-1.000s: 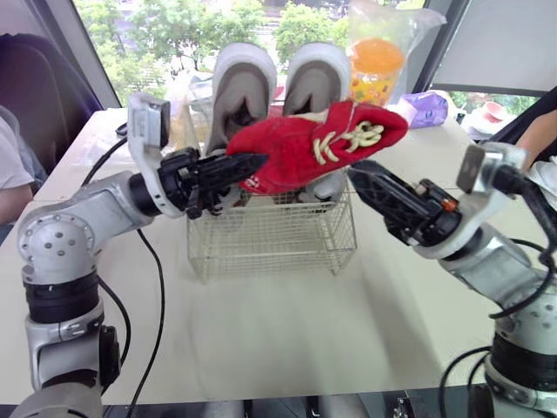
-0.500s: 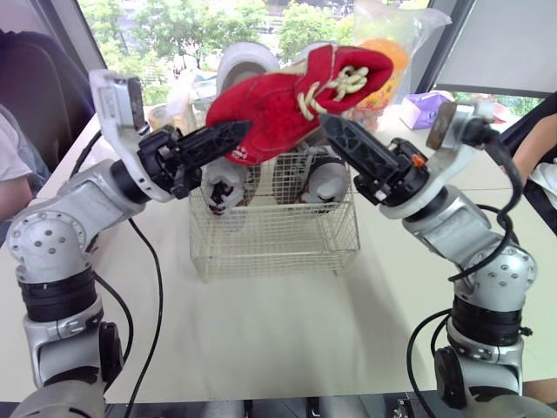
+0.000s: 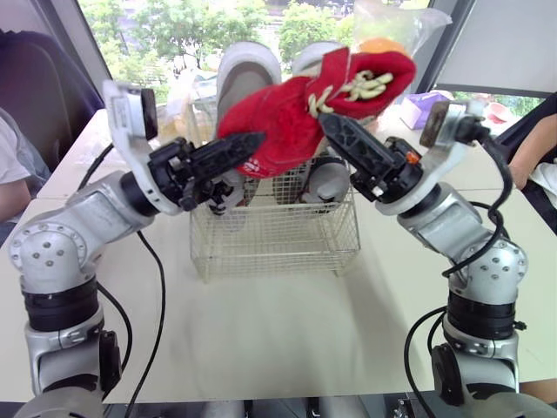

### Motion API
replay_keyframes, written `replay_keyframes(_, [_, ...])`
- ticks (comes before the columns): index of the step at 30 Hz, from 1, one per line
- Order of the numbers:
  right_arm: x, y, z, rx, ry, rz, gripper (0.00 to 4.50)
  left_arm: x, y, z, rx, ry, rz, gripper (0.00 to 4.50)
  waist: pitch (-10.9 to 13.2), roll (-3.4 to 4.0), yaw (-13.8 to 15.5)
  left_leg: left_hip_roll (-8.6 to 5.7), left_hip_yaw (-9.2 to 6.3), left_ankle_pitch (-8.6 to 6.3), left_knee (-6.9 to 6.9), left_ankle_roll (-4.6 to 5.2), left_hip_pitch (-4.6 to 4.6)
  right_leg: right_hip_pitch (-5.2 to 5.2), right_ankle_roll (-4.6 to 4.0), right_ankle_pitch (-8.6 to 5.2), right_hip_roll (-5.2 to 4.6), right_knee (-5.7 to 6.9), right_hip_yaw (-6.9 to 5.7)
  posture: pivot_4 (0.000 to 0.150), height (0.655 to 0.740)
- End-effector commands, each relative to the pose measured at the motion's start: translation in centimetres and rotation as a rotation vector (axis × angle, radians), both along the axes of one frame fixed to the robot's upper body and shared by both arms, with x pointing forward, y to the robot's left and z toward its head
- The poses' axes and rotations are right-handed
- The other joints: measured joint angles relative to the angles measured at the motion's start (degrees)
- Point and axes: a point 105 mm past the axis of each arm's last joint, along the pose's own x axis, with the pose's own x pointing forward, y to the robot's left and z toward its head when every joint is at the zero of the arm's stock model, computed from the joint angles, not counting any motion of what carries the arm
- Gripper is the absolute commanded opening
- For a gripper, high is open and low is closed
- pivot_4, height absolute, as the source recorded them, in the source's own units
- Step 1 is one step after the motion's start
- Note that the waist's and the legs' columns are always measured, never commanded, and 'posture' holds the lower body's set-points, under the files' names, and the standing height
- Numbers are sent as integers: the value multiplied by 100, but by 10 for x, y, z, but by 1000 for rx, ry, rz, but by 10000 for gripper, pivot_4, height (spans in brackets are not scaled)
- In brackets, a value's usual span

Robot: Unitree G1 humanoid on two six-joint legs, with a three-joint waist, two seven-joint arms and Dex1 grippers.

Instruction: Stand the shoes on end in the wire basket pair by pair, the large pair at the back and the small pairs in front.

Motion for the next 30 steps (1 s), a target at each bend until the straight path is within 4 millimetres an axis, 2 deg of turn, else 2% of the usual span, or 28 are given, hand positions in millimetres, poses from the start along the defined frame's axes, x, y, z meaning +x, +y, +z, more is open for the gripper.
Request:
replay_keyframes(1, [-1,-7,7,11,-27,-23,44378,-20,-9,11,-6,-54,-87,2189,0,0,-1,0,-1,0,0,0,0,0,0,0,0,0,0,1500,7400])
replay_keyframes(4, [-10,-7,16,46,-53,12,44378,-17,-12,2,20,-28,-74,2189,0,0,-3,0,-1,0,0,0,0,0,-2,-1,1,0,0,1500,7400])
replay_keyframes(8, [-29,-6,36,95,-127,78,44378,-9,-10,-10,19,33,-44,2189,0,0,-4,0,-1,0,-2,0,0,0,-8,-5,1,-1,0,1500,7400])
replay_keyframes(11, [-34,-4,45,104,-154,96,44378,-5,-8,-16,23,60,-31,2189,1,0,-7,1,0,0,-2,0,0,-1,-17,-10,1,-1,0,1500,7400])
replay_keyframes(15, [-36,-1,51,95,-170,105,44378,-4,-8,-19,28,71,-26,2189,1,0,-2,1,-1,0,-2,0,0,-1,-18,-10,1,-2,0,1500,7400])
replay_keyframes(18, [-33,7,46,50,-159,111,44378,-5,-10,-18,27,71,-27,2189,1,0,-2,0,0,0,-2,0,-1,-1,-19,-10,0,-3,0,1500,7400])
replay_keyframes(20, [-29,13,39,18,-136,109,39430,-5,-11,-16,22,68,-21,2189,1,0,-3,0,0,0,-2,0,-1,-1,-19,-11,0,-4,0,1500,7400])
replay_keyframes(22, [-27,16,34,-6,-120,112,32333,-4,-12,-14,18,63,-10,2189,1,0,-3,0,0,0,-2,0,-2,-1,-19,-11,0,-4,0,1500,7400])
replay_keyframes(25, [-24,19,27,-32,-101,111,18091,-1,-13,-10,14,72,12,2189,1,0,-3,1,0,0,-2,0,-3,-2,-19,-11,0,-5,0,1500,7400])
replay_keyframes(26, [-23,19,26,-37,-99,108,15338,-1,-13,-10,20,80,18,2189,1,0,-3,1,0,0,-2,0,-3,-2,-19,-11,0,-5,0,1500,7400])
replay_keyframes(28, [-19,19,26,-48,-91,88,11026,-1,-11,-11,32,95,23,12304,1,0,-4,1,0,0,-2,0,-3,-2,-19,-11,-1,-5,0,1500,7400])
replay_keyframes(30, [-16,17,26,-66,-87,68,10863,-4,-9,-11,50,99,19,20286,1,0,-7,1,-1,0,-2,0,-3,-3,-19,-11,0,-4,0,1500,7400])
